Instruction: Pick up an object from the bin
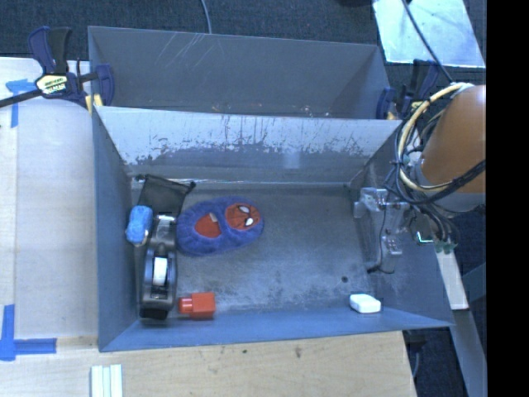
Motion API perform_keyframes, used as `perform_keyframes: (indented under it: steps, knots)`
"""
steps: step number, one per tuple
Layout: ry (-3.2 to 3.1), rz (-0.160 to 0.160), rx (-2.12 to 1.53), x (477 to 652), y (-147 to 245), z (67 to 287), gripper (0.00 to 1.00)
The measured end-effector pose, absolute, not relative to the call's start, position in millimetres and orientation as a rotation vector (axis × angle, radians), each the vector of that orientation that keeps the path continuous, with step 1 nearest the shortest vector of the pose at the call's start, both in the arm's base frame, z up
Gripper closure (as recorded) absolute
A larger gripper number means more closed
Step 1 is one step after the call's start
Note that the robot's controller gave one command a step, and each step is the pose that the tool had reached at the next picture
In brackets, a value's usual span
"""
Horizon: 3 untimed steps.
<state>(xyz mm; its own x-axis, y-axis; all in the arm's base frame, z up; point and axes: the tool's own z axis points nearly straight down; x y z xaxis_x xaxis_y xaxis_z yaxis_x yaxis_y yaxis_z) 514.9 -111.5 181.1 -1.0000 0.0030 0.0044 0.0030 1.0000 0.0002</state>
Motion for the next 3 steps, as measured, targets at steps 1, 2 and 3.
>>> perform_keyframes:
  steps: [1, 2, 3]
  knots:
    - [-3.102, 0.002, 0.564, 502.5, -95, 73, 0.0]
    - [-3.096, 0.006, 0.607, 559.8, -92, 134, 0.0]
    - [-2.82, -0.003, 1.383, 526.2, -85, 69, 0.0]
